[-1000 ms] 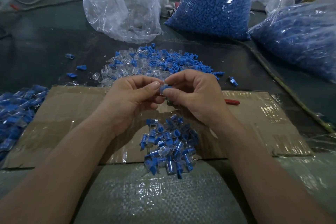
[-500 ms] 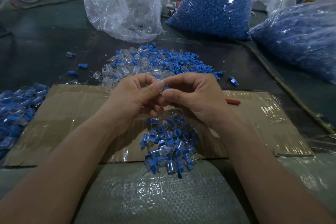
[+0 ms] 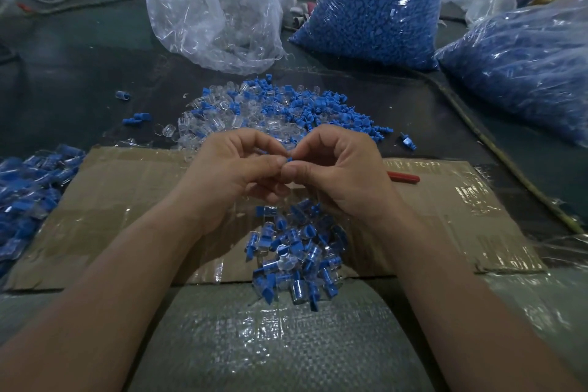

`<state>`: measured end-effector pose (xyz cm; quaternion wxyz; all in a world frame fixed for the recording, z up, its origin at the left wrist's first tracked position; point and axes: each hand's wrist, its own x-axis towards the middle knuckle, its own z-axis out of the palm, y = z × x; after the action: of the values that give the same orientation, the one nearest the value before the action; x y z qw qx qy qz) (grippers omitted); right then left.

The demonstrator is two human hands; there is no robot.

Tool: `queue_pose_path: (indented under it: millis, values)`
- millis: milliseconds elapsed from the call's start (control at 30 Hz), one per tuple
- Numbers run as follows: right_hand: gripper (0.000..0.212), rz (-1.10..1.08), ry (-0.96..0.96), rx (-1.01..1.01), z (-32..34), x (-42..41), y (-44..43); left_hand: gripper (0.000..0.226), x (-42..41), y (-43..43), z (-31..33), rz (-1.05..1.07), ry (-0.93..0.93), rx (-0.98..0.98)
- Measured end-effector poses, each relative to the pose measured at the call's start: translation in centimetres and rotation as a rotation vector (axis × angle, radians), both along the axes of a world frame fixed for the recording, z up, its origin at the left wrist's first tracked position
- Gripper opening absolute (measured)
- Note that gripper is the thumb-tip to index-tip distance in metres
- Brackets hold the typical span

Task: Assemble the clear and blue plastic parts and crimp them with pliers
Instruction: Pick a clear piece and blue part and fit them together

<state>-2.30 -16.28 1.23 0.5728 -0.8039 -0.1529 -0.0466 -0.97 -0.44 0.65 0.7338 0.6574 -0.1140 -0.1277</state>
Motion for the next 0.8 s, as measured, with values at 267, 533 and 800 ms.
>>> queue_pose_path:
  millis: [267,533,800]
  values:
    - [0.029,0.012,-0.094,0.028,-0.08,-0.23,0.32,0.021,0.14,-0.01,0.09,0.021,0.025,-0.055]
    - [0.026,0.004,-0.094,0.071,0.34,-0.56,0.15,0.018,0.48,0.22,-0.06,-0.018,0.043,-0.102]
    - [0.026,0.018,-0.093,0.084,0.42,-0.63,0.02,0.018,0.47,0.32,-0.09,-0.043,0.033,-0.085]
